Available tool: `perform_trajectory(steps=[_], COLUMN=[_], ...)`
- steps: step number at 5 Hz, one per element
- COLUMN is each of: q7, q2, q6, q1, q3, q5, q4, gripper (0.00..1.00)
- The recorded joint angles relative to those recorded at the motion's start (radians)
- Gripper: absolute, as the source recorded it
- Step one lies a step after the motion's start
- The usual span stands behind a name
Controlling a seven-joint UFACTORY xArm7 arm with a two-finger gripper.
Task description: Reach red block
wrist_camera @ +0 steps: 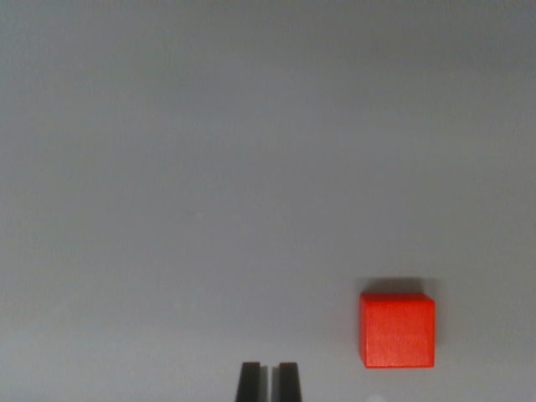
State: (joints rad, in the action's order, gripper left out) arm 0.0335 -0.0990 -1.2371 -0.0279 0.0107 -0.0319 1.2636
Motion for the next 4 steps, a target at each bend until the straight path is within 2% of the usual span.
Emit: perform_trajectory(steps=[1,2,3,4], q7=[0.001,0.001,0.002,0.002], q2=[-0.009,-0.009,-0.018,-0.018], q6=[0.047,0.047,0.094,0.094], q1=[-0.0073,-0.0073,-0.0146,-0.0146], q3=[0.007,0.007,0.014,0.014], q5=[-0.0029,-0.0029,-0.0058,-0.0058], q4=[-0.033,-0.033,-0.065,-0.065], gripper=[0.0,0.0,0.0,0.0])
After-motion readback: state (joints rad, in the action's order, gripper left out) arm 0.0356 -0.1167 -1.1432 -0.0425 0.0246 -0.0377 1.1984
